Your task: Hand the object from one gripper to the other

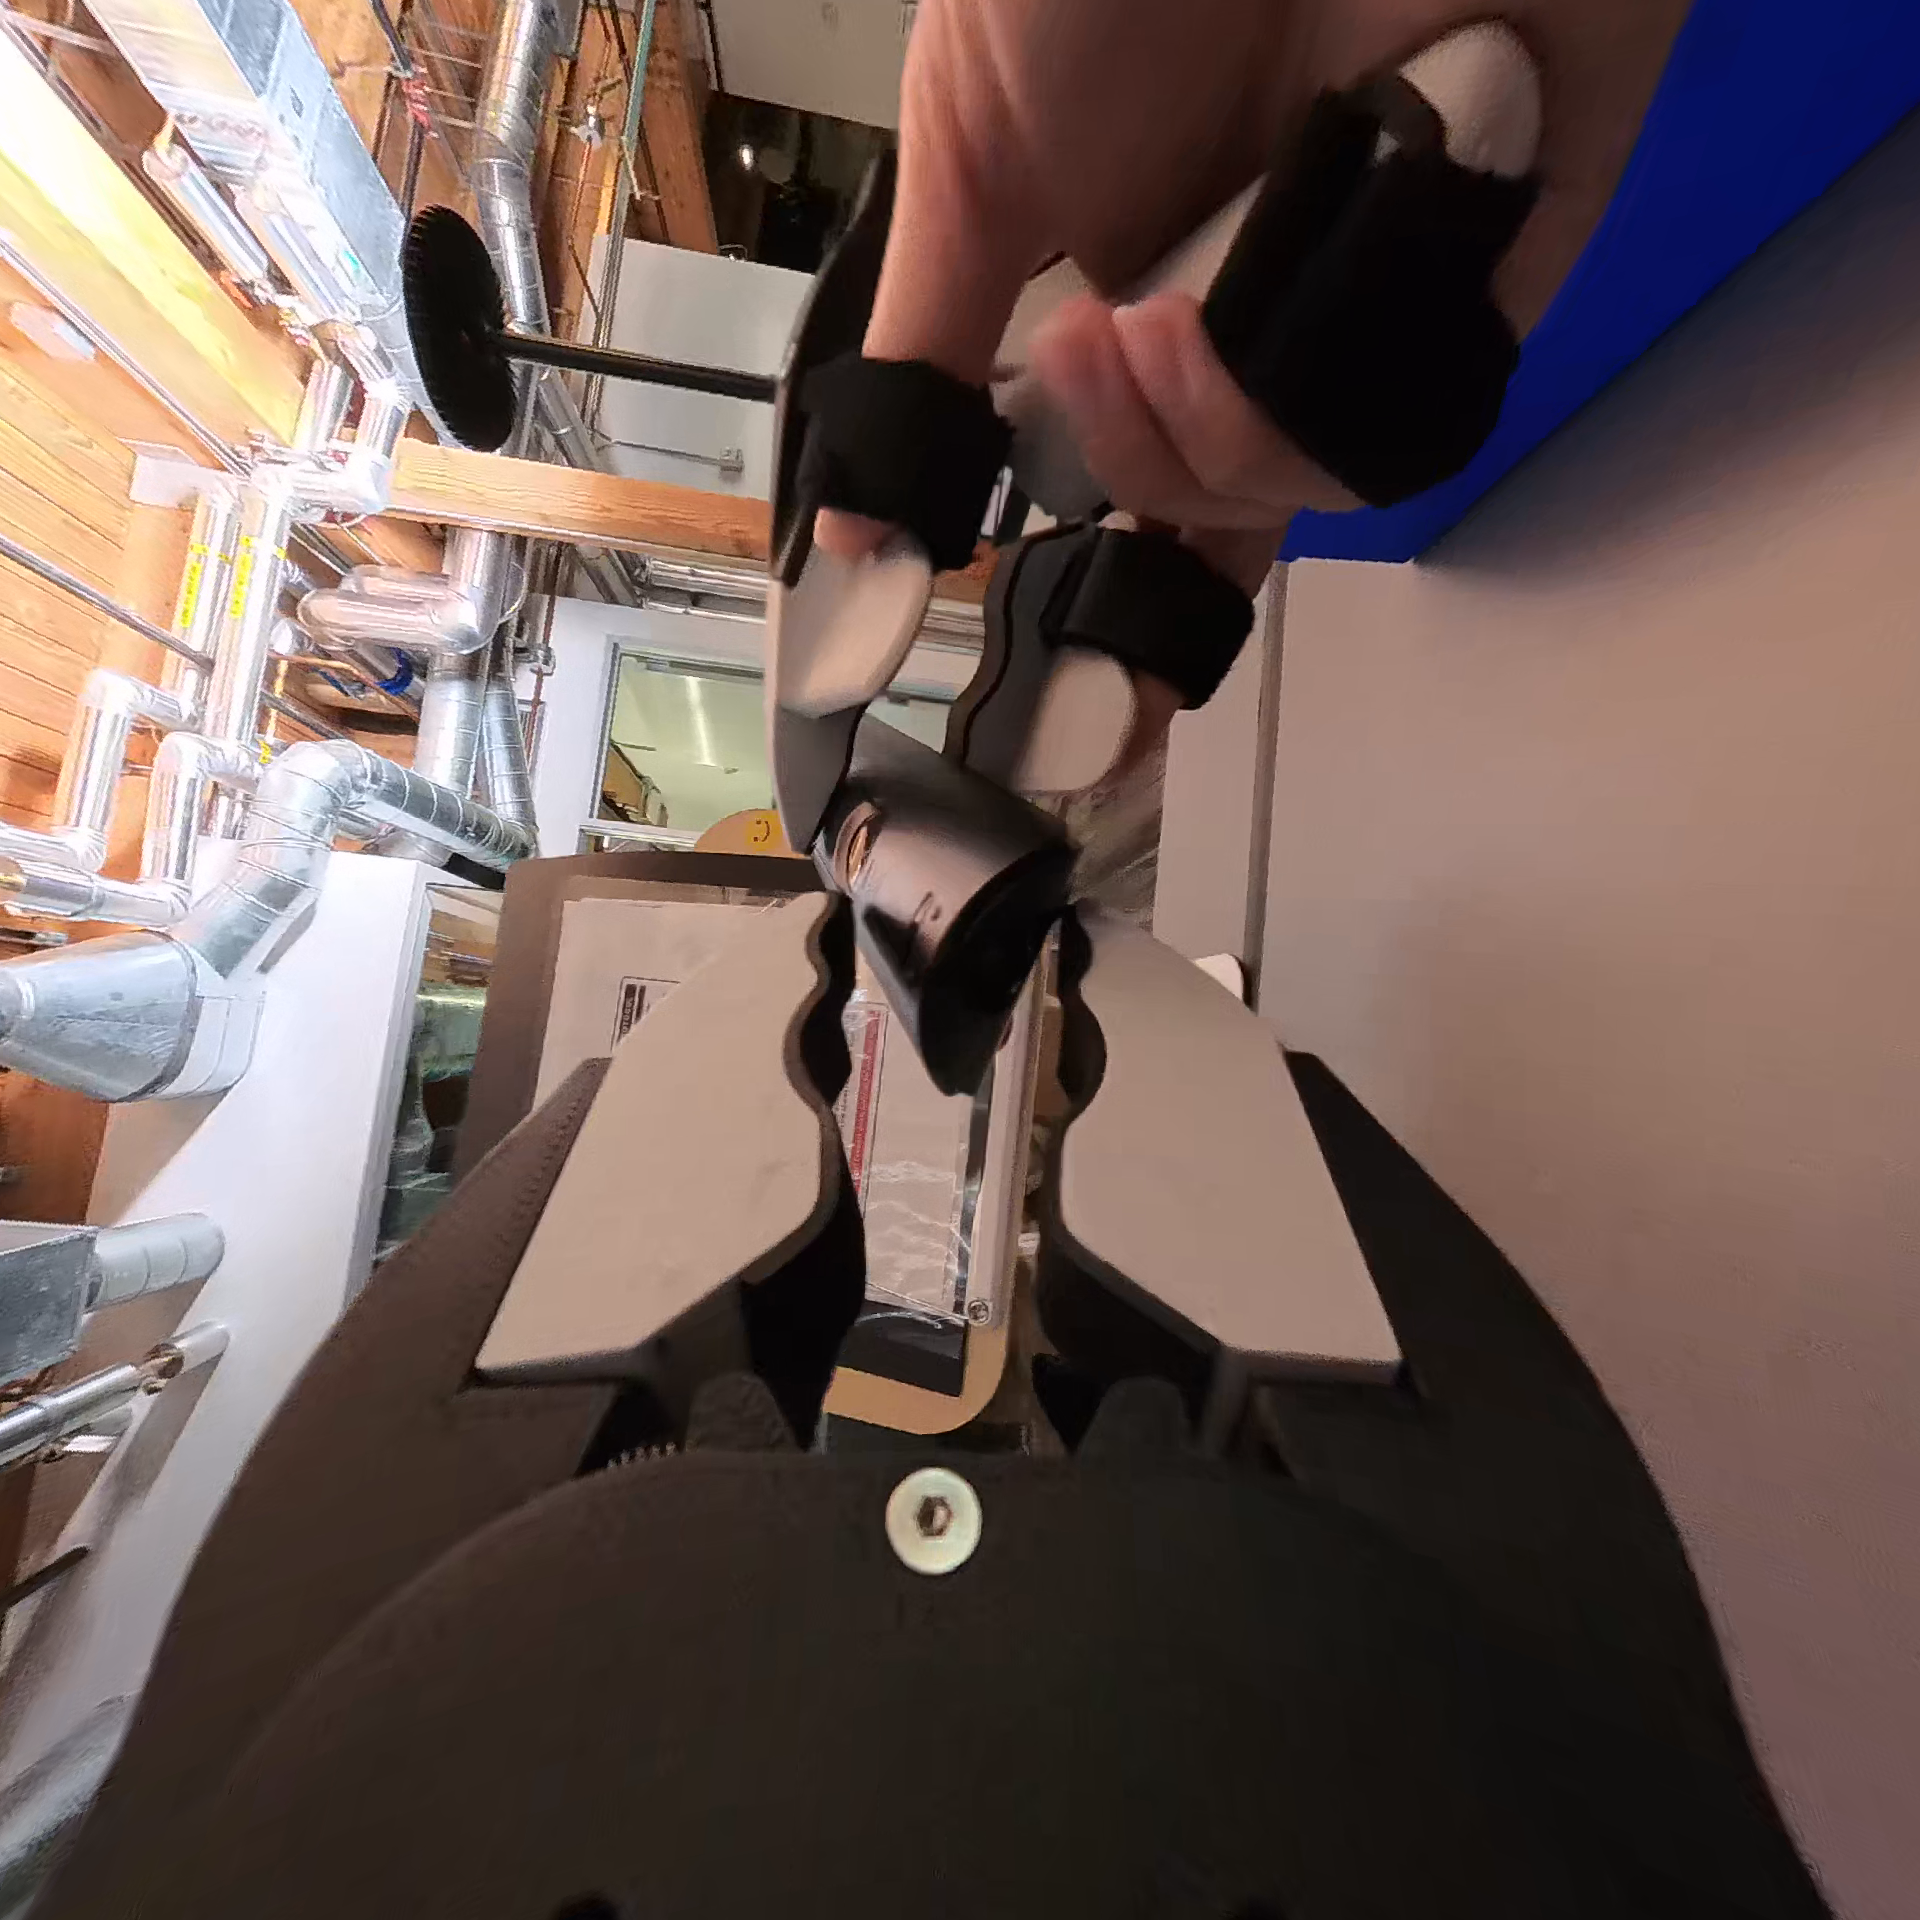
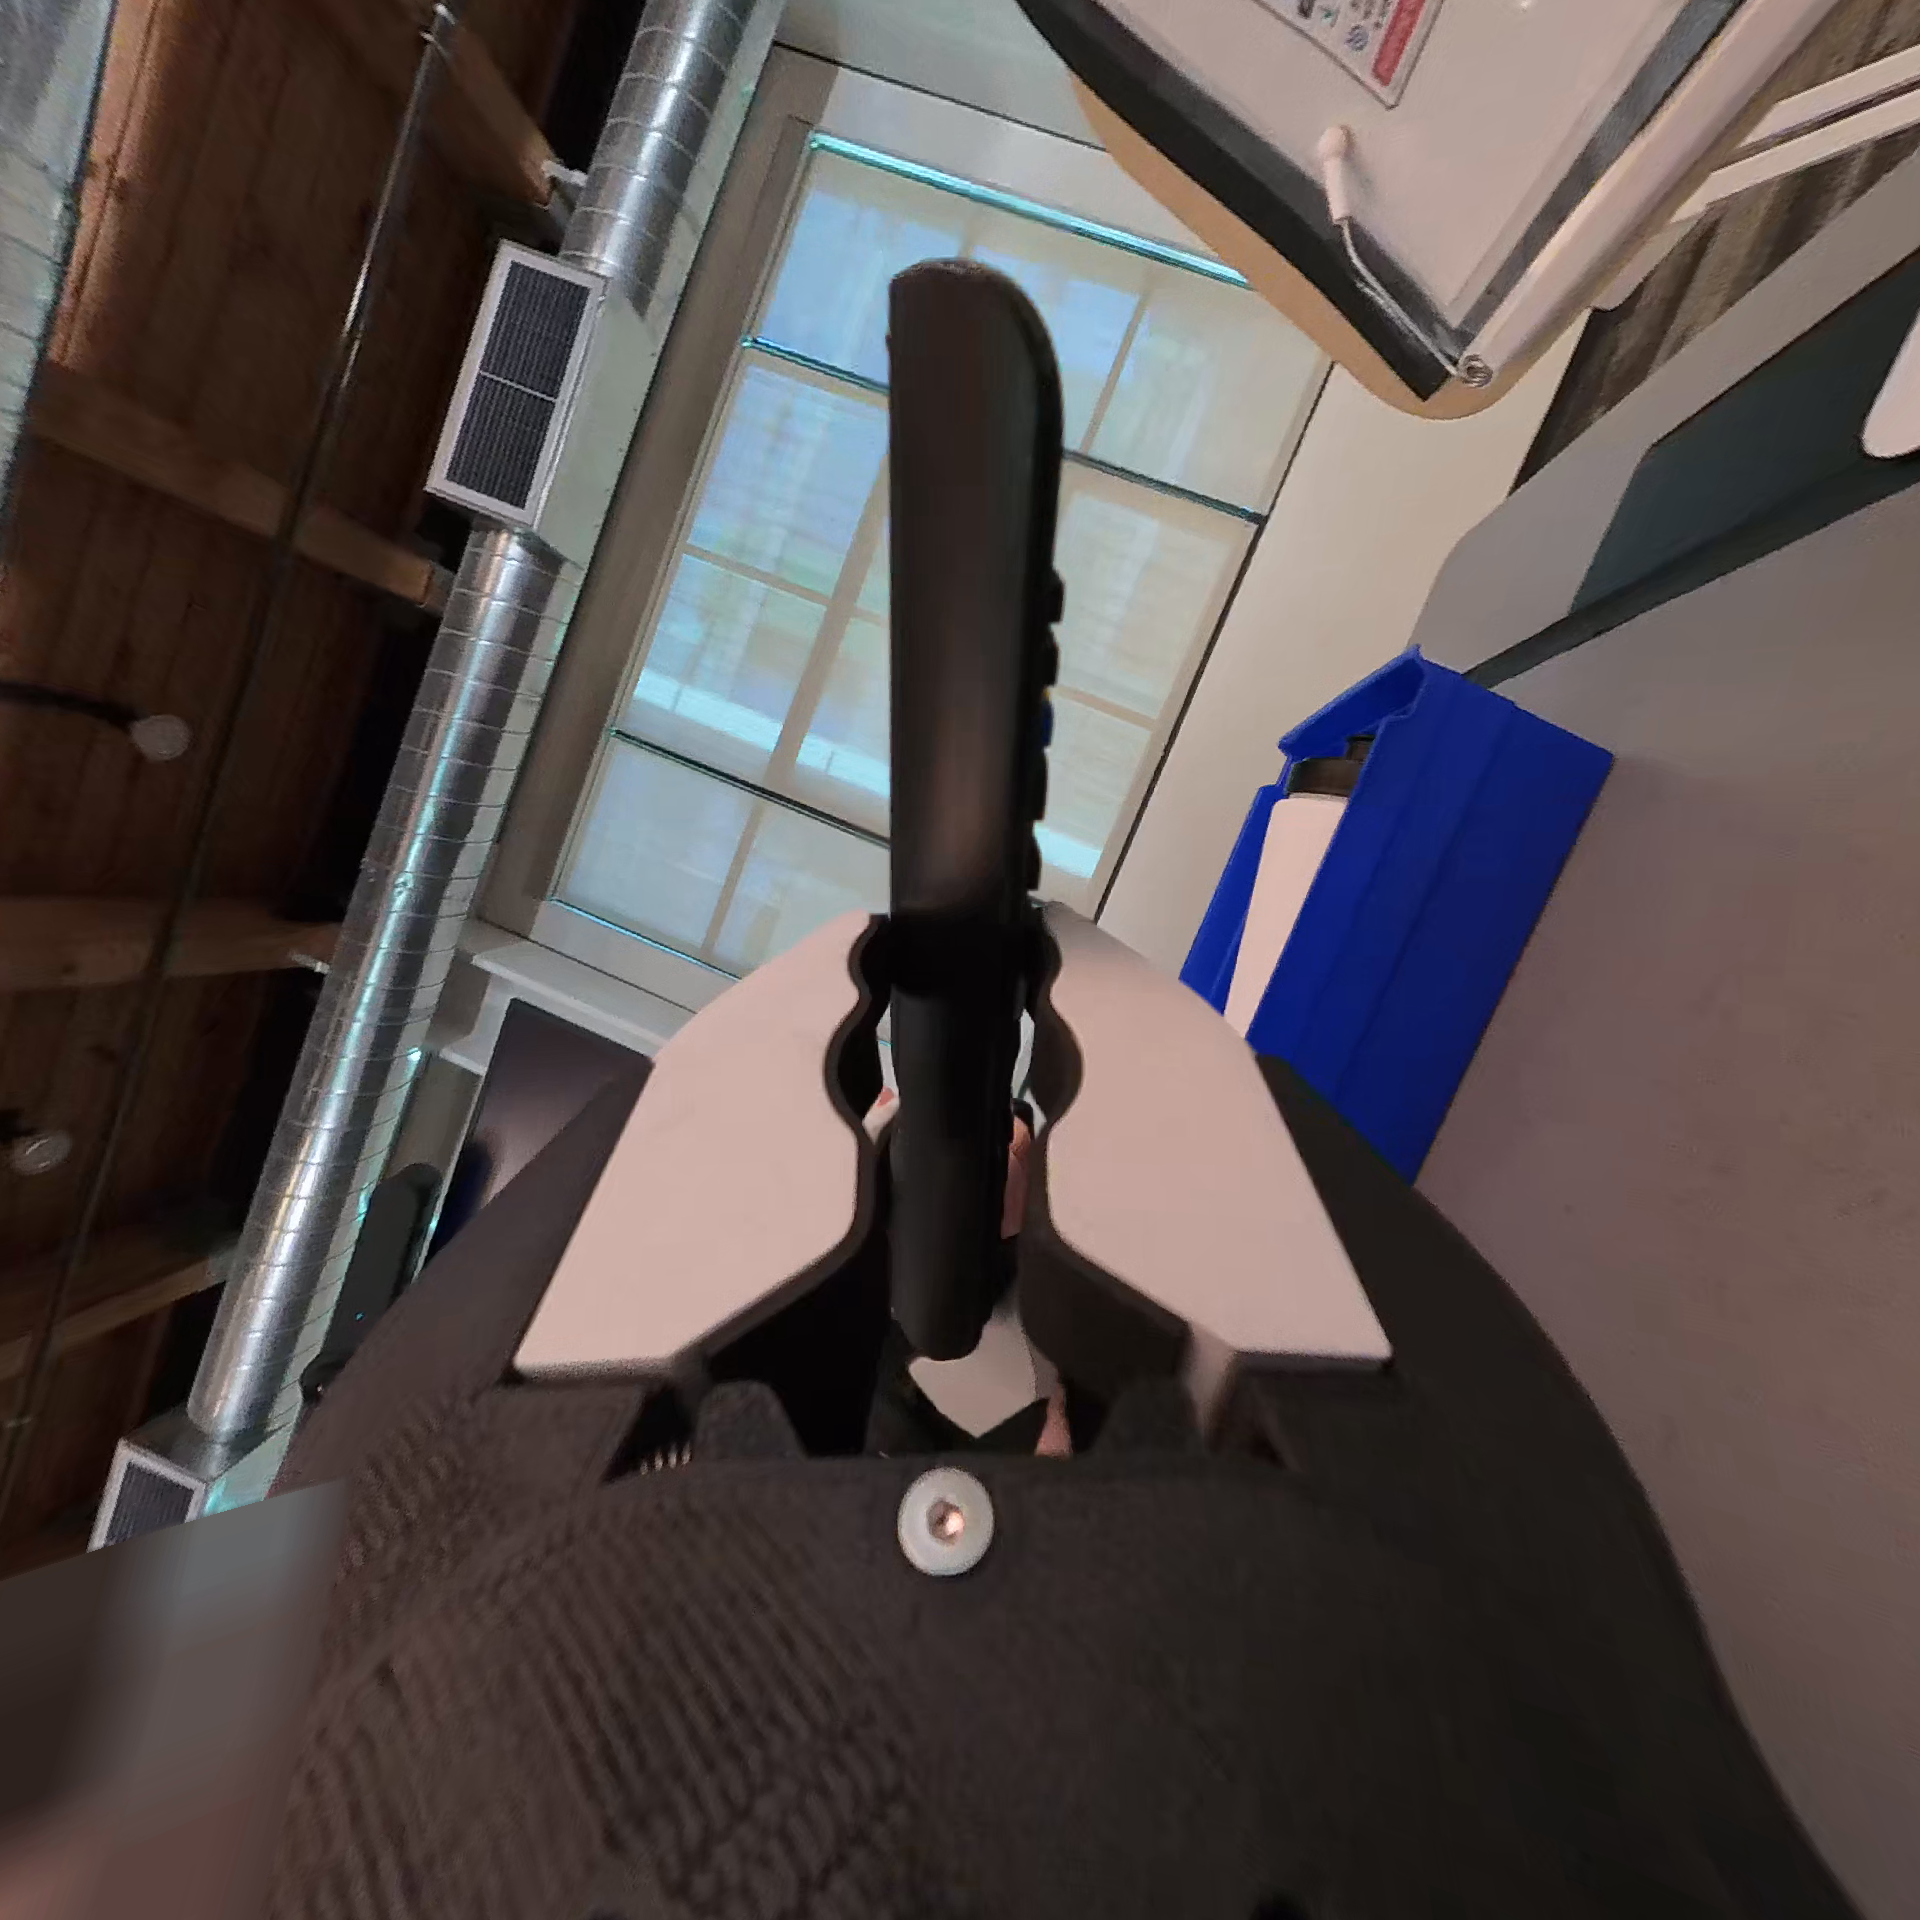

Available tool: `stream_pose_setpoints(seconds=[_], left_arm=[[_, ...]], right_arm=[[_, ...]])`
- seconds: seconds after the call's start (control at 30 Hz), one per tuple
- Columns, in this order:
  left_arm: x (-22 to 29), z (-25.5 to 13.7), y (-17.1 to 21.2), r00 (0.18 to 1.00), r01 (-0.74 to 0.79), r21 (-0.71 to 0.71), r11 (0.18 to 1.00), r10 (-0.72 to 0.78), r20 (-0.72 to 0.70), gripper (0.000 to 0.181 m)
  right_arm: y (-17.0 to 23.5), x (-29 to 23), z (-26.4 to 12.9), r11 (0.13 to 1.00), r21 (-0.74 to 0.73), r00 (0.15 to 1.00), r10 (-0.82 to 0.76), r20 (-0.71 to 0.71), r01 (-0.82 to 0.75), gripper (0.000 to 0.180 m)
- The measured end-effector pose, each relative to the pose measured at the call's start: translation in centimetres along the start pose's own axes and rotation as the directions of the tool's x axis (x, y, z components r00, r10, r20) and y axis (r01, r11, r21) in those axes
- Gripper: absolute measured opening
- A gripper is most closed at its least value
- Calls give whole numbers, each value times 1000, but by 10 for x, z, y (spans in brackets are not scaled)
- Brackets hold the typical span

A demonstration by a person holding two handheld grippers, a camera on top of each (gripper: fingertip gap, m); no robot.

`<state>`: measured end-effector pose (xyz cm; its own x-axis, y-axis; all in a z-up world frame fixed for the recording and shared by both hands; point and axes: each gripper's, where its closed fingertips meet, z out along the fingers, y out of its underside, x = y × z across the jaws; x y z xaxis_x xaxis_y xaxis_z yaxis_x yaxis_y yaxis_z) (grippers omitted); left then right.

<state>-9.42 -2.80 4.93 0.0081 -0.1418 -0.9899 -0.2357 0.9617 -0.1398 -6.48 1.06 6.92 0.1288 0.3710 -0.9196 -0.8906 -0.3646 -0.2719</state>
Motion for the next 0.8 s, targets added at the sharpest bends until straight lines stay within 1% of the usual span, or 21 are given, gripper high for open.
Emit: stream_pose_setpoints(seconds=[0.1,0.23,0.27,0.33,0.4,0.43,0.5,0.57,0.63,0.7,0.73,0.8], left_arm=[[0,3,3,999,-25,-13,1000,26,22,34],[-5,3,6,990,-111,-34,993,113,88,27],[-6,3,4,989,-111,-27,994,113,96,24],[-11,1,2,996,-23,-12,1000,24,86,24],[-21,-2,2,991,124,9,992,-124,58,23],[-28,-5,3,975,213,25,977,-214,53,23],[-50,-12,8,912,403,62,913,-406,60,22],[-70,-20,18,805,587,96,803,-593,38,22],[-87,-28,28,644,761,133,635,-764,-32,22],[-99,-35,36,443,893,158,421,-884,-148,22],[-104,-39,39,331,940,164,300,-919,-215,22],[-113,-46,43,108,987,154,54,-926,-362,22]], right_arm=[[-2,2,-1,1000,10,1000,12,-13,-12,25],[-2,8,-2,994,38,994,106,-5,-106,25],[-1,8,-1,992,38,993,122,3,-122,25],[0,6,0,996,34,996,87,17,-88,27],[-1,2,2,1000,18,1000,-20,9,20,30],[-2,-3,2,997,14,998,-70,11,69,35],[-11,-12,-2,984,44,985,-172,10,172,43],[-21,-23,-7,955,80,958,-285,-1,284,46],[-31,-38,-12,902,147,912,-410,-3,406,49],[-37,-51,-17,816,200,835,-551,-18,542,53],[-38,-59,-18,759,216,780,-625,-20,614,54],[-36,-67,-20,642,234,667,-744,-39,730,60]])
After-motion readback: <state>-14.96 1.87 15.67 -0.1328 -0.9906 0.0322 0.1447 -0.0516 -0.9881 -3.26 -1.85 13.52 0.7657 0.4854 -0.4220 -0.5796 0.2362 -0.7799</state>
